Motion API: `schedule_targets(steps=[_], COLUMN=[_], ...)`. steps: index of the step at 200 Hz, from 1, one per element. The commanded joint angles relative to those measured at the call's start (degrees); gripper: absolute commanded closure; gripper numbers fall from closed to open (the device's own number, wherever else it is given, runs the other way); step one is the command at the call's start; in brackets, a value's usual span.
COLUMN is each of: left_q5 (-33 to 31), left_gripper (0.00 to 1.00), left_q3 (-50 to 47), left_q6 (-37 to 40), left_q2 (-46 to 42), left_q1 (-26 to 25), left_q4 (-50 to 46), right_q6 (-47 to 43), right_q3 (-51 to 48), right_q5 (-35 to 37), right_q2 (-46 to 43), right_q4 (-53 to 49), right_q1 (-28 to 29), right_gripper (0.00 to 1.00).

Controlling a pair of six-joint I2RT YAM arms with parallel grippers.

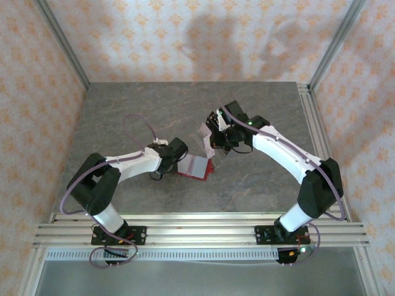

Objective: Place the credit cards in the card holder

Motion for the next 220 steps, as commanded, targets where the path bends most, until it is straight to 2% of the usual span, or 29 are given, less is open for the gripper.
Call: schedule_targets(steps=[1,72,121,147,184,220], left_q5=[-0.36,2.14,-1.25,-3.06,-0.33,0.87], left_gripper=[0.0,0.01,0.0,0.0,0.0,0.0], left_q3=[-1.05,-4.97,-4.43,-2.33,0.15,1.57], left_q6=[-1.84,-7.16,-11.59,-9.15,-1.43,1.96], left_q2=[-0.3,-4.65,-8.09,-8.03,-5.98,-3.83], left_q1=[-1.53,-5.78,-8.24,-8.1,-7.26,-5.32], left_q4=[0.43,0.64,-4.22,-4.24,0.86,1.77], right_q6=[3.74,5.79,7.26,10.45,15.79,18.87], right_q3=[-2.9,-8.5,-11.8,-15.32,-21.77,-25.44], right_q5=[-1.2,-1.68,-2.11,-4.36,-6.03,-5.37], right_q2=[-2.94,-4.33,-4.06,-4.16,-4.79,-4.78], right_q4=[5.12,8.46,12.75,19.1,30.48,36.43], right_q1=[-0.19,-0.25,-0.23,-0.25,-0.25,0.51], right_gripper=[1.0,1.0,1.0,1.0,1.0,1.0])
